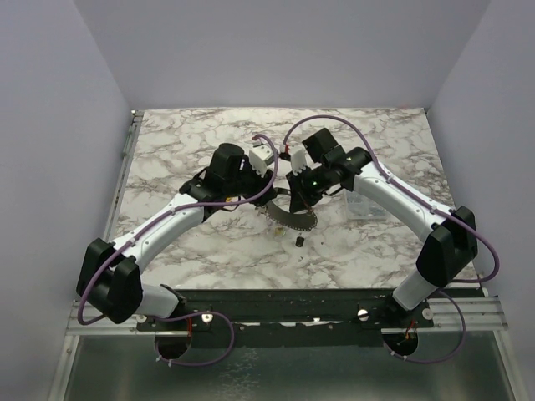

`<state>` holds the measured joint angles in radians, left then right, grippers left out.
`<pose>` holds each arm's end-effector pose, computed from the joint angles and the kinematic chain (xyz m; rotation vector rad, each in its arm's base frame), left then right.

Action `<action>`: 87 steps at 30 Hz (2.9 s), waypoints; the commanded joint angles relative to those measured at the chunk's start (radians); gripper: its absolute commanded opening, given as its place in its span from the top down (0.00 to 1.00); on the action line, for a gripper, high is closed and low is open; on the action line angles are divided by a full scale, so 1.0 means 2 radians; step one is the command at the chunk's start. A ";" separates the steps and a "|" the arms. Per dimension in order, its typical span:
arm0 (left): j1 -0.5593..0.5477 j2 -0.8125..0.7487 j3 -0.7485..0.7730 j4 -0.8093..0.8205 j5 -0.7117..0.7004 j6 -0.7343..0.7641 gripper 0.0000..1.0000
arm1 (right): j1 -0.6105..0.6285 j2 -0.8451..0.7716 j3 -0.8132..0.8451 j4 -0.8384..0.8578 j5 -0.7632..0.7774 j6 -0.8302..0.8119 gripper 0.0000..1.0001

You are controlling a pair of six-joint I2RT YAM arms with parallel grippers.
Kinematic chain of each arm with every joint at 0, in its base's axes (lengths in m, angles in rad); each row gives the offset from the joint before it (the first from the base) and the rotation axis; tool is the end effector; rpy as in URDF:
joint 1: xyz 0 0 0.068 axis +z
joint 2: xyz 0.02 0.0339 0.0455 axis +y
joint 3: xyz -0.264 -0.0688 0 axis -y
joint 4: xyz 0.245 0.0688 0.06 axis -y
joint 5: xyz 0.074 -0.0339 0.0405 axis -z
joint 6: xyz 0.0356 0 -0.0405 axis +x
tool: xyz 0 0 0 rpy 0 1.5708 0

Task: Remove the keys from the keyring

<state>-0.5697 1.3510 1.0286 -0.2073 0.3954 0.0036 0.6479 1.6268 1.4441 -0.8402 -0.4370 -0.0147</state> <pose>0.2503 -0.1766 0.2964 0.8374 1.9753 -0.7513 0.2636 0.2184 0.3009 -1.0172 2.4494 0.7901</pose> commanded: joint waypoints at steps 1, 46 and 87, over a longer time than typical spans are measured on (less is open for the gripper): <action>-0.005 0.013 0.015 -0.021 -0.031 0.014 0.61 | 0.001 0.002 -0.001 0.013 -0.015 0.021 0.99; 0.097 -0.073 0.018 -0.314 0.311 0.449 0.40 | 0.009 -0.084 0.017 -0.088 -0.087 -0.377 0.99; 0.055 -0.051 -0.060 -0.266 0.445 0.490 0.37 | 0.110 -0.090 0.057 -0.120 -0.042 -0.521 0.99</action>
<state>-0.4278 1.2339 0.9157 -0.7414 1.1492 0.9623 0.8616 1.4460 1.4998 -1.0679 -0.5098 -1.0237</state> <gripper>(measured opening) 0.630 0.024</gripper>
